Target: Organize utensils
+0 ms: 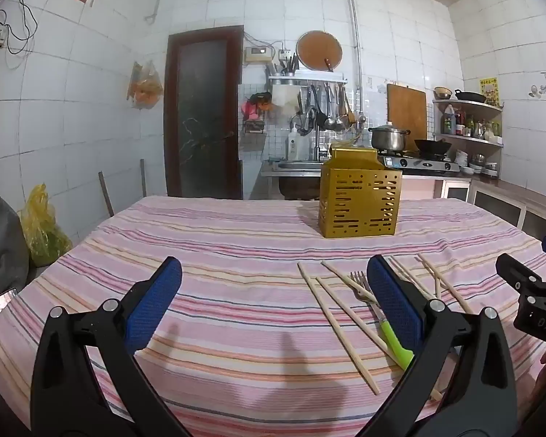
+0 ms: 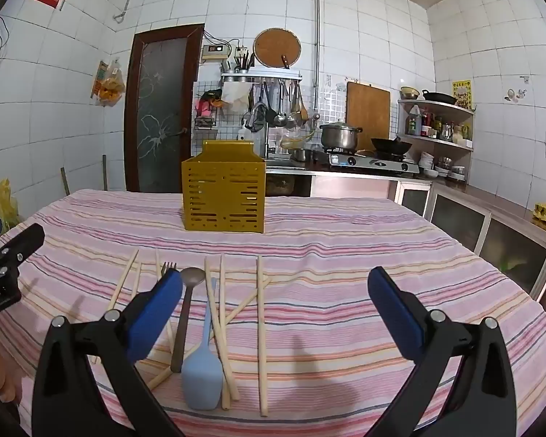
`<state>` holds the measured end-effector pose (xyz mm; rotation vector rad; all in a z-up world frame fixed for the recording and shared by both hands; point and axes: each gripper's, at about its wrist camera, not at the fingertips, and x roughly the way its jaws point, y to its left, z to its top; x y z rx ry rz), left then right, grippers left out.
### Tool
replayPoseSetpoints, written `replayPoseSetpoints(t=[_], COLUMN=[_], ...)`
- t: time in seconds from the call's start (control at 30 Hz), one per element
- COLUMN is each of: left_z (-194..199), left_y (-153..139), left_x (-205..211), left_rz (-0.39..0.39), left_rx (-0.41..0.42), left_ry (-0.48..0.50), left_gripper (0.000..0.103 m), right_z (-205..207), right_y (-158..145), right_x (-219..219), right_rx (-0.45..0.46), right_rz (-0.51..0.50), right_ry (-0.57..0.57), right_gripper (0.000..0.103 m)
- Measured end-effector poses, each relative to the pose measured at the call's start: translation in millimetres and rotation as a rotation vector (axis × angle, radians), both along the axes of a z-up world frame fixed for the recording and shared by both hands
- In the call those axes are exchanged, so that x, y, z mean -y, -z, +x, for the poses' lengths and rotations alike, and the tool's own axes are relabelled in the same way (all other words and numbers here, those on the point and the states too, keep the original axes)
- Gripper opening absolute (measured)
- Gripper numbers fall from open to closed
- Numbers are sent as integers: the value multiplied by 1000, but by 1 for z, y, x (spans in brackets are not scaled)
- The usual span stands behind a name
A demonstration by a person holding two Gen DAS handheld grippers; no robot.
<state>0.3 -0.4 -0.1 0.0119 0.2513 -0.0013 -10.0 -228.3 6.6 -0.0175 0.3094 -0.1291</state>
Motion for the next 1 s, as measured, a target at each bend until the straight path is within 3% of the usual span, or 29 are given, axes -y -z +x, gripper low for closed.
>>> replayPoseSetpoints(t=[1.0], left_z=[-1], left_y=[1], left_x=[-2], left_rz=[-8], left_rx=[-1], left_ry=[-4], left_gripper=[98], right_z=[0], right_y=[2], right_x=[4], right_rx=[-3], right_rz=[1], right_ry=[4], right_gripper=[99])
